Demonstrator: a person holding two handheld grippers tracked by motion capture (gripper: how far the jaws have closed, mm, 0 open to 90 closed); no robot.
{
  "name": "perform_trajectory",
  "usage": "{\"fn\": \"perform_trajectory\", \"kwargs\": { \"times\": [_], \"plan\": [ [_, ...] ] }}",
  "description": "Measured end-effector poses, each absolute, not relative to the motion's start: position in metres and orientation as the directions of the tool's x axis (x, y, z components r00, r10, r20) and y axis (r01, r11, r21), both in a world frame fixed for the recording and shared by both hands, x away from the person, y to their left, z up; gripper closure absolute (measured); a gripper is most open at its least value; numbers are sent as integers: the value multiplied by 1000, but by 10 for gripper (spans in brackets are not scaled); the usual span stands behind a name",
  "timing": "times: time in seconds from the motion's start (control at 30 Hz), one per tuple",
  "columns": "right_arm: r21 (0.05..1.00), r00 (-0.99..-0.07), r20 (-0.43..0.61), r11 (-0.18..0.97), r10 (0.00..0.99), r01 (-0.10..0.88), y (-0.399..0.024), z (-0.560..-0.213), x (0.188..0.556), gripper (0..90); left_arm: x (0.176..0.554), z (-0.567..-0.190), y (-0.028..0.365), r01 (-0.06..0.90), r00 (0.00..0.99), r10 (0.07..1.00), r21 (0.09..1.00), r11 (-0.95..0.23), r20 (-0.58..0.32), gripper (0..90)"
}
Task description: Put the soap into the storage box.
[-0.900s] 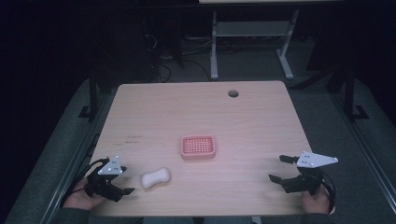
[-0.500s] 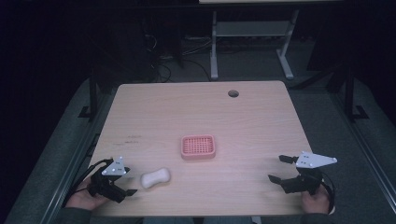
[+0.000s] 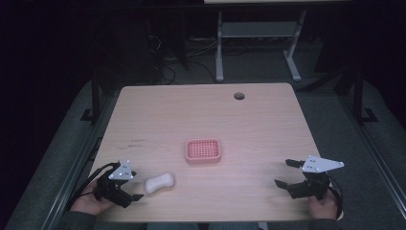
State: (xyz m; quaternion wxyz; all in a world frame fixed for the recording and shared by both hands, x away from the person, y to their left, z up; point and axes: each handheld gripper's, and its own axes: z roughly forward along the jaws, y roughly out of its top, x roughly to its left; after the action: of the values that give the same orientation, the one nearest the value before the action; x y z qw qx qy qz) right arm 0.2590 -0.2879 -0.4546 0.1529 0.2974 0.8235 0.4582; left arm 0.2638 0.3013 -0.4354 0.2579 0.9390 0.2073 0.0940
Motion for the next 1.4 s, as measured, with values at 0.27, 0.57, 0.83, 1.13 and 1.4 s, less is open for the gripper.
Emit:
{"fn": "perform_trajectory", "kwargs": {
  "times": [0.27, 0.57, 0.83, 1.13, 1.4],
  "plan": [
    [843, -778, 12, 412, 629, 346, -287, -454, 259, 135, 266, -435, 295, 335, 902, 427, 516, -788, 66, 175],
    [844, -779, 2, 416, 627, 337, -287, -453, 258, 135, 265, -432, 288, 314, 908, 410, 513, -799, 83, 177],
    [840, -786, -11, 433, 618, 328, -283, -452, 257, 135, 267, -432, 281, 298, 914, 395, 500, -813, 97, 177],
    [845, -782, -14, 426, 623, 324, -286, -450, 255, 135, 267, -431, 273, 285, 922, 376, 493, -822, 93, 181],
    [849, -773, -11, 415, 634, 328, -290, -449, 254, 135, 264, -425, 268, 264, 927, 360, 500, -825, 104, 202]
  ]
}}
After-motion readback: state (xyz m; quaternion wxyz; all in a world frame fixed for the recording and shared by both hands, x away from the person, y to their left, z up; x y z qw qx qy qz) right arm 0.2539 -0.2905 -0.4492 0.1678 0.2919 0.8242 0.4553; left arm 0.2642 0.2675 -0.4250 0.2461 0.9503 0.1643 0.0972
